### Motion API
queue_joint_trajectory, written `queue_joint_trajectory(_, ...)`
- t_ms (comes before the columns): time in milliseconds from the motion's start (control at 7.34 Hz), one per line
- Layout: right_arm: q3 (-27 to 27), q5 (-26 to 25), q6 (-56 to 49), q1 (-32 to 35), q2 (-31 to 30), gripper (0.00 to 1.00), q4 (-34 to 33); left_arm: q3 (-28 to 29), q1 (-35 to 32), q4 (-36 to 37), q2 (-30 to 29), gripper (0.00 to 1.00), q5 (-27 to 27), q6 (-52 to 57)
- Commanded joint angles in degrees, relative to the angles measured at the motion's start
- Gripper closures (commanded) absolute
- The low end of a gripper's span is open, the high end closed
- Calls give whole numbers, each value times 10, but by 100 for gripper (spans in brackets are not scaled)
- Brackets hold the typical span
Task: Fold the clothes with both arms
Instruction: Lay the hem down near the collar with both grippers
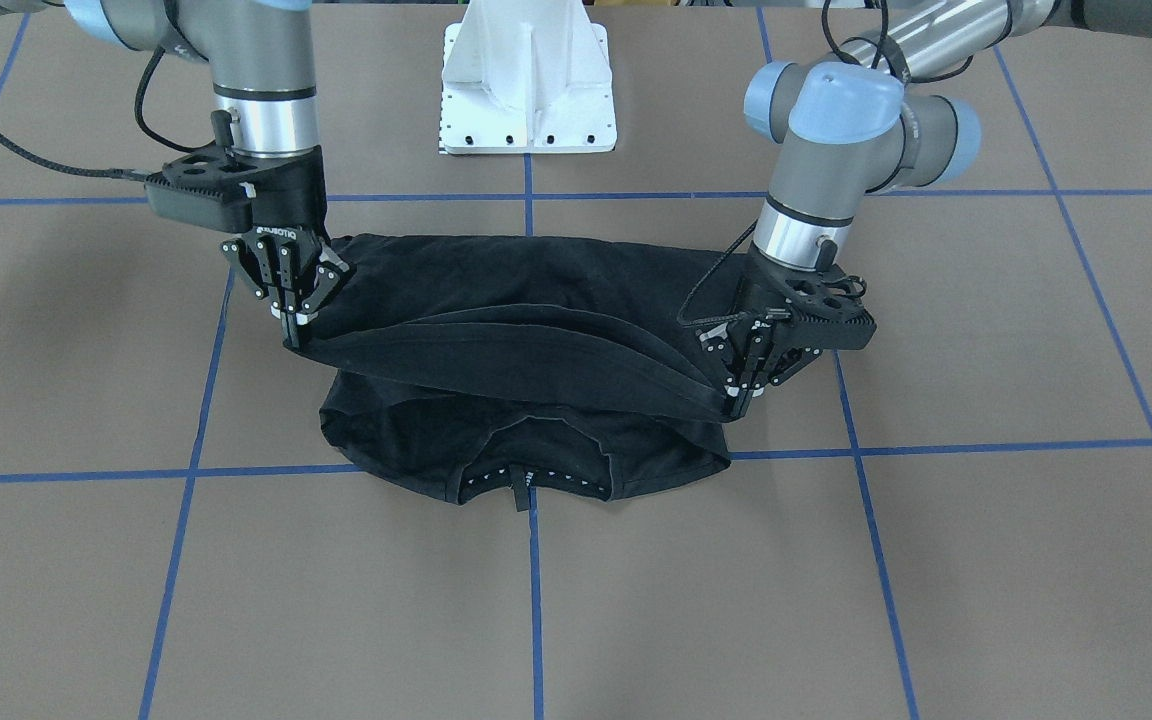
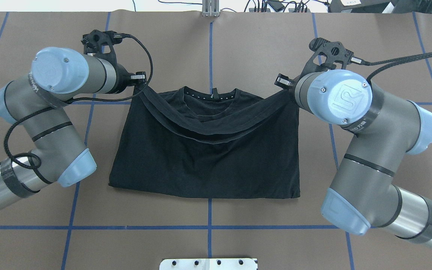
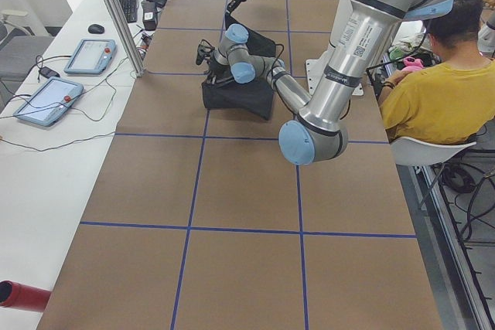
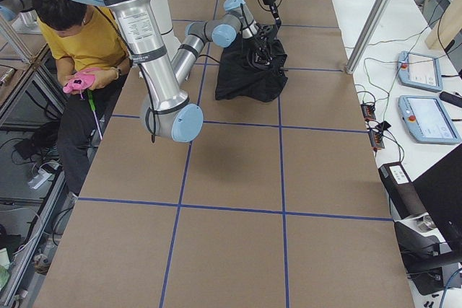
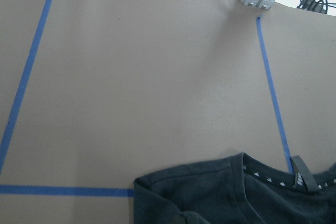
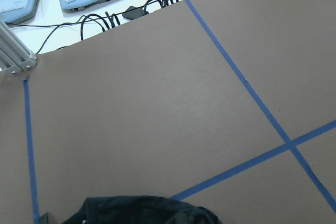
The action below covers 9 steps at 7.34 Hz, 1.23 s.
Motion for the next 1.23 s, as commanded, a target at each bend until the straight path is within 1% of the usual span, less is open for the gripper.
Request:
queue_joint_trajectory(0, -87, 6, -4, 12, 27, 100, 45, 70, 2, -29, -13, 100, 16, 2)
queue_joint_trajectory(136, -115, 6, -12, 13, 27, 100, 74, 98, 2, -29, -23, 100, 16, 2)
queue_joint_trajectory(409, -145, 6, -21, 16, 27, 100, 80, 116, 3, -32, -24, 100, 20, 2)
queue_joint_trajectory(545, -146, 8, -24, 18, 27, 100, 81, 117, 2, -31, -25, 100, 18, 40)
queue_joint_trajectory(681, -146, 8, -33, 19, 27, 100, 80, 116, -1, -31, -29, 100, 18, 122)
queue_joint_trajectory(1090, -149, 9, -44, 22, 23, 100, 79, 117, 0, -34, -30, 100, 17, 133)
